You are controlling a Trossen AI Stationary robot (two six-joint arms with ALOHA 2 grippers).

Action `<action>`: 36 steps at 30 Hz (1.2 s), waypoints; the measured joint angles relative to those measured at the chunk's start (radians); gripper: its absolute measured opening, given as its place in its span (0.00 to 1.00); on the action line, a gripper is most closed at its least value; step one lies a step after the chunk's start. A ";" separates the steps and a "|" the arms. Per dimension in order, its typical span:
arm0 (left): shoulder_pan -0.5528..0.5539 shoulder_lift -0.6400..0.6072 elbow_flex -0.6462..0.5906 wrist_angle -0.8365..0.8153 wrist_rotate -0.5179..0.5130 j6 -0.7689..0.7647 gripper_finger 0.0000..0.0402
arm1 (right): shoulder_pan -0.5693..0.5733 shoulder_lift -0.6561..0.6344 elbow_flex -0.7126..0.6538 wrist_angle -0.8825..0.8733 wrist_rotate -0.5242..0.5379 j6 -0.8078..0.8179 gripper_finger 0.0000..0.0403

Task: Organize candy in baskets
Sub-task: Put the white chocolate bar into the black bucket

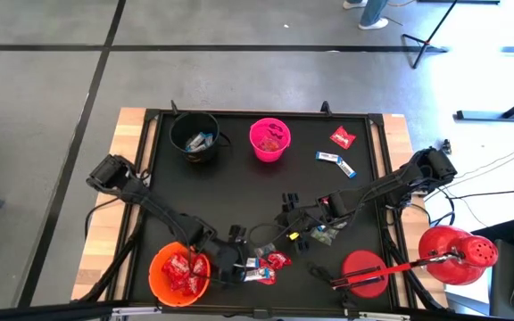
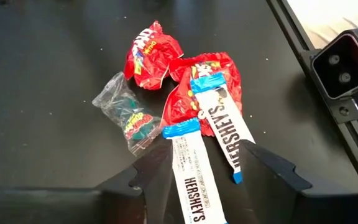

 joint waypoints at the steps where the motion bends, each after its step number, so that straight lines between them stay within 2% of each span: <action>1: 0.003 0.000 0.000 0.000 0.007 0.000 0.46 | 0.000 0.000 0.000 0.000 0.000 0.000 0.54; 7: 0.020 0.000 0.000 0.000 0.056 -0.019 0.52 | 0.000 0.000 0.000 0.000 0.021 0.000 0.54; 14: 0.030 0.000 0.000 -0.007 0.086 -0.077 0.52 | 0.000 0.000 0.000 0.001 0.035 0.000 0.54; 21: 0.036 0.007 0.080 -0.205 0.069 -0.086 0.52 | 0.000 0.000 0.000 0.002 0.035 0.000 0.54; 27: 0.037 0.007 0.121 -0.213 0.066 -0.079 0.52 | 0.000 0.000 0.000 0.002 0.035 0.000 0.54; 36: 0.042 0.111 0.121 -0.189 0.157 -0.136 0.52 | 0.000 0.000 0.000 -0.018 0.094 0.005 0.54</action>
